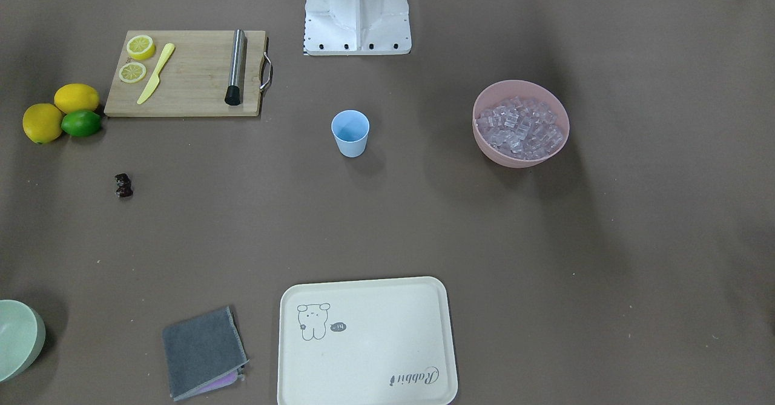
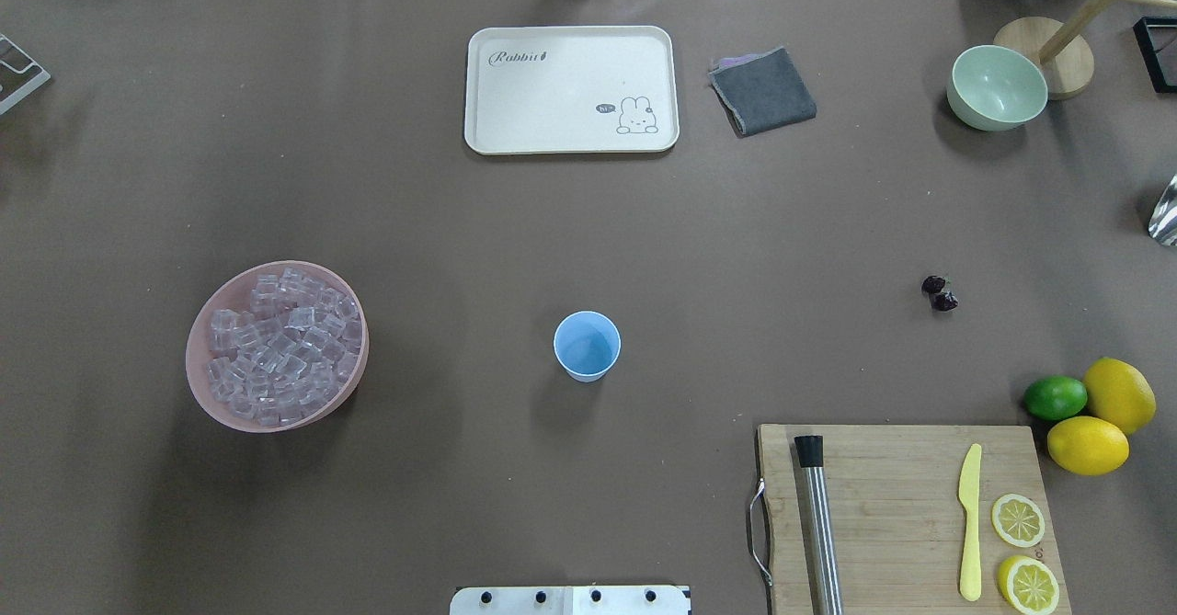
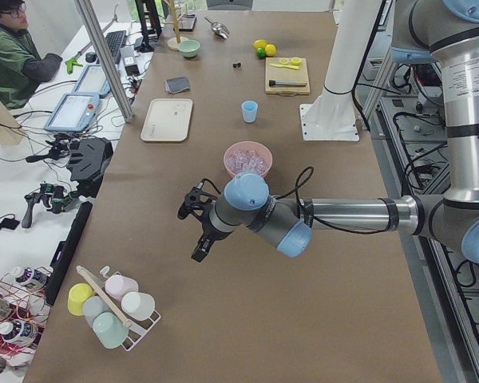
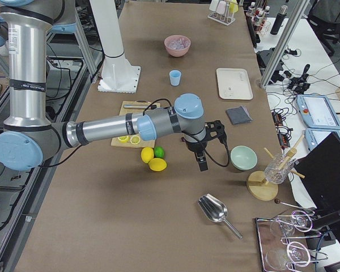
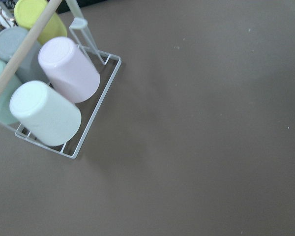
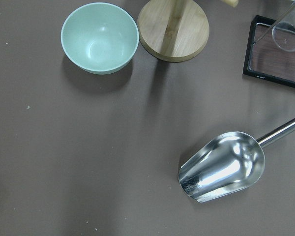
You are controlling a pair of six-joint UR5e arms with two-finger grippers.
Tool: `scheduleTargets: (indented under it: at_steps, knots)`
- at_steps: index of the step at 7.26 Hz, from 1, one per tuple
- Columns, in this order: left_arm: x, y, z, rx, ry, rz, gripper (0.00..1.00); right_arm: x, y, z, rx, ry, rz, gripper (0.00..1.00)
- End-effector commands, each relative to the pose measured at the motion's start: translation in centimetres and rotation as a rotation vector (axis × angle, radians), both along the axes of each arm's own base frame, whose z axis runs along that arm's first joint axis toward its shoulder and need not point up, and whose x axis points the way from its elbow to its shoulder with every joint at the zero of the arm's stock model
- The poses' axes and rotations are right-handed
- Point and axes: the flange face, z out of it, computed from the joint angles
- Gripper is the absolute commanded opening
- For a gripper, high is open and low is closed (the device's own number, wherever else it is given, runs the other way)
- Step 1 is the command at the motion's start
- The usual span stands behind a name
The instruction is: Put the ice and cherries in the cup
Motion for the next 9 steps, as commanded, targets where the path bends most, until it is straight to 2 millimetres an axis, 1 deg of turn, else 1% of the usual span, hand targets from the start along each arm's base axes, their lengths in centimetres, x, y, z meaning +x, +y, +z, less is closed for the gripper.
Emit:
scheduleTargets:
  at_steps: [1, 2, 3, 4, 5, 6, 7, 8, 9]
  knots:
    - [2.2, 0.4, -0.1, 0.048, -0.002, 0.047, 0.98, 0.0, -0.2, -0.4, 0.007, -0.009, 0.017, 1.0]
    - [4.0, 1.0, -0.1, 0.064, 0.01, 0.081, 0.98, -0.2, -0.2, -0.6, 0.013, -0.017, 0.021, 1.0]
    - [6.0, 0.8, -0.4, 0.013, 0.045, 0.083, 0.98, -0.5, -0.2, -0.7, 0.02, -0.023, 0.017, 1.0]
    - [9.2, 0.5, -2.1, -0.003, 0.085, 0.101, 0.98, -0.7, -0.3, -0.5, 0.014, -0.024, 0.015, 1.0]
    - [13.1, 0.2, -5.2, -0.045, 0.113, 0.056, 0.98, -0.7, -0.2, -0.4, 0.011, -0.025, 0.016, 1.0]
    - [17.8, 0.9, -7.9, -0.076, 0.133, 0.011, 0.98, -0.7, -0.1, -0.4, 0.012, -0.025, 0.015, 1.0]
    - [23.4, 2.0, -10.8, -0.113, 0.18, 0.003, 0.98, -0.7, -0.1, -0.4, 0.01, -0.025, 0.015, 1.0]
    - [28.7, 2.5, -14.0, -0.157, 0.252, -0.014, 0.98, -0.7, 0.0, -0.2, 0.007, -0.025, 0.015, 1.0]
    - [33.2, 3.4, -17.0, -0.154, 0.296, -0.012, 0.98, -0.7, -0.1, -0.1, 0.007, -0.024, 0.012, 1.0]
